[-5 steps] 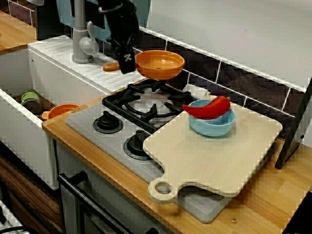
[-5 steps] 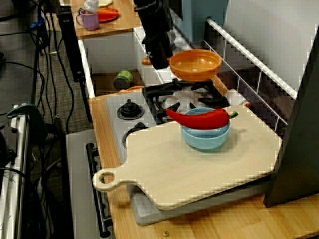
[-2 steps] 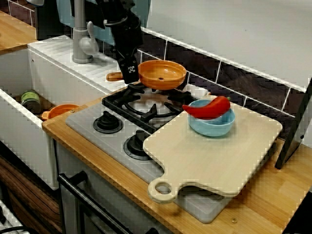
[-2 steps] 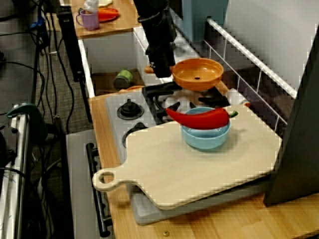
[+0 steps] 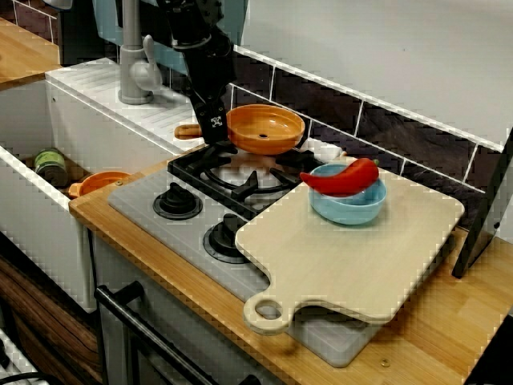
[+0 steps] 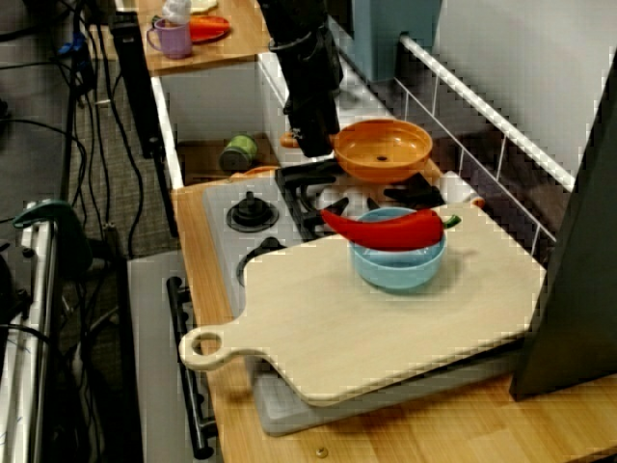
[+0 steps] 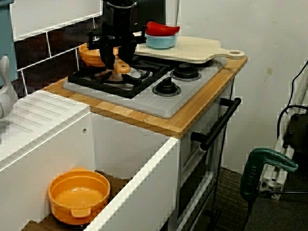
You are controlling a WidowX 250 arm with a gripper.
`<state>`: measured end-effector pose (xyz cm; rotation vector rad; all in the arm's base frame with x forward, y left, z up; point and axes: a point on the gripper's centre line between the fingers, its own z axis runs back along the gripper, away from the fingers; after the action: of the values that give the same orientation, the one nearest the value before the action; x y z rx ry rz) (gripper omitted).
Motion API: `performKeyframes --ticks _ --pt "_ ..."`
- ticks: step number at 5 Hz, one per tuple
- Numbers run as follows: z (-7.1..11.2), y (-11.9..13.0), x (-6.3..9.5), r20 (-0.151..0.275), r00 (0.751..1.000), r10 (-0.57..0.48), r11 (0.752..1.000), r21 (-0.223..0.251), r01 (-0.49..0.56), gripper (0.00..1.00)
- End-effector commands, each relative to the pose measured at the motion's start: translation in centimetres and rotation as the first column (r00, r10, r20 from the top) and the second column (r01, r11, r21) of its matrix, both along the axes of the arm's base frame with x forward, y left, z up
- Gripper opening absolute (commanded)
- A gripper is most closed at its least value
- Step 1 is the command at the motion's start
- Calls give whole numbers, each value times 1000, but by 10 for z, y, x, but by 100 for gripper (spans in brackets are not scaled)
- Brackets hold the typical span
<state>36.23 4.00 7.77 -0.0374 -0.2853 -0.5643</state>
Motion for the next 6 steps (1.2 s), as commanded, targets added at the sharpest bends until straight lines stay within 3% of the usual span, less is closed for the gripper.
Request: performKeyframes --ticks 1,2,3,4,5,6 --pt "11 3 2 27 1000 -2 1000 15 2 0" --pt "13 4 2 24 1000 -1 1000 10 1 86" --pt "18 5 3 18 1000 -3 1000 3 3 100" --pt "22 6 5 16 1000 3 1000 -7 -3 100" --pt "42 5 14 13 1000 17 999 -39 -17 100" --pt "57 0 16 45 999 -25 998 -50 27 100"
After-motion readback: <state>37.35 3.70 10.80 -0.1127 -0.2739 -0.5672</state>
